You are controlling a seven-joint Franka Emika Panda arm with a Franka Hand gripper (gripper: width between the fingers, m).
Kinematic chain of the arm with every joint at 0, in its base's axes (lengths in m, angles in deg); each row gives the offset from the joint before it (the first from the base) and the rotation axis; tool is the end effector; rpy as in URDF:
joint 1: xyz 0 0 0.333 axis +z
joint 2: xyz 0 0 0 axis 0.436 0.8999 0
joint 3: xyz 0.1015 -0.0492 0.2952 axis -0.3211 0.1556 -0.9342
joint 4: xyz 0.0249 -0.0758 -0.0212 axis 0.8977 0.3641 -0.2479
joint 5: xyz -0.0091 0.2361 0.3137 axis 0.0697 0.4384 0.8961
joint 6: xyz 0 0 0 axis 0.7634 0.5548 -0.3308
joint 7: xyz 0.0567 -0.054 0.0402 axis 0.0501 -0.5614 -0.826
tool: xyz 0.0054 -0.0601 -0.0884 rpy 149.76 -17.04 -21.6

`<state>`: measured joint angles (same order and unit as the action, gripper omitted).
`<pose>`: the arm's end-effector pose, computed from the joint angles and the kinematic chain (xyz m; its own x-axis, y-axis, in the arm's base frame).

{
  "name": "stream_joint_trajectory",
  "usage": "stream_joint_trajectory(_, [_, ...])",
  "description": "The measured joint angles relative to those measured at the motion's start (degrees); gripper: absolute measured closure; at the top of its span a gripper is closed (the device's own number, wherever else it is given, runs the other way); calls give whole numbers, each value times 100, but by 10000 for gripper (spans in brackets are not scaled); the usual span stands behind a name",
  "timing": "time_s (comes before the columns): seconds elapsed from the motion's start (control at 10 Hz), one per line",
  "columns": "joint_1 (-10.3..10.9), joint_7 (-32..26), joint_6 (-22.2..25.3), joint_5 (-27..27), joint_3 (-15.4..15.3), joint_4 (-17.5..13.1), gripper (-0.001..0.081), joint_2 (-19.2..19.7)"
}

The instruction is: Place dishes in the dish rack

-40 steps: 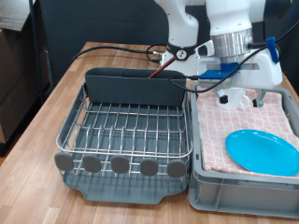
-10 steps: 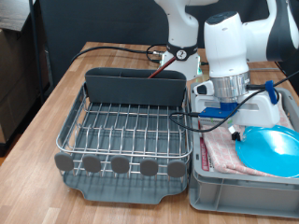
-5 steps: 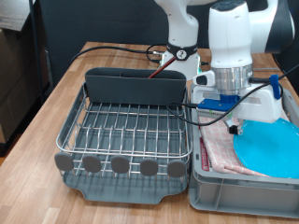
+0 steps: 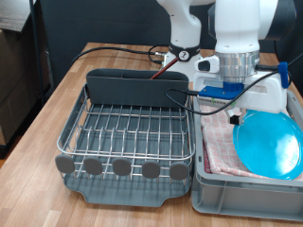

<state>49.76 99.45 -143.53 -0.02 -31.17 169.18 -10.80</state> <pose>0.5398 0.0979 0.2968 0.2267 -0.9719 -0.0634 -0.9501 -0.2064 -0.2341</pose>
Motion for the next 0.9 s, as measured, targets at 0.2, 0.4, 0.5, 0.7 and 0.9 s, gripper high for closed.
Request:
stream_joint_trajectory(0.2, [0,131,427,-455,58,-129,787,-153])
stream_joint_trajectory(0.4, [2,264,806,-892,68,-245,787,-306])
stream_joint_trajectory(0.5, [3,277,994,-1060,65,-297,787,-385])
stream_joint_trajectory(0.7, [19,328,1415,-1443,43,-408,787,-566])
stream_joint_trajectory(0.9, [59,383,1869,-1847,-30,-532,787,-768])
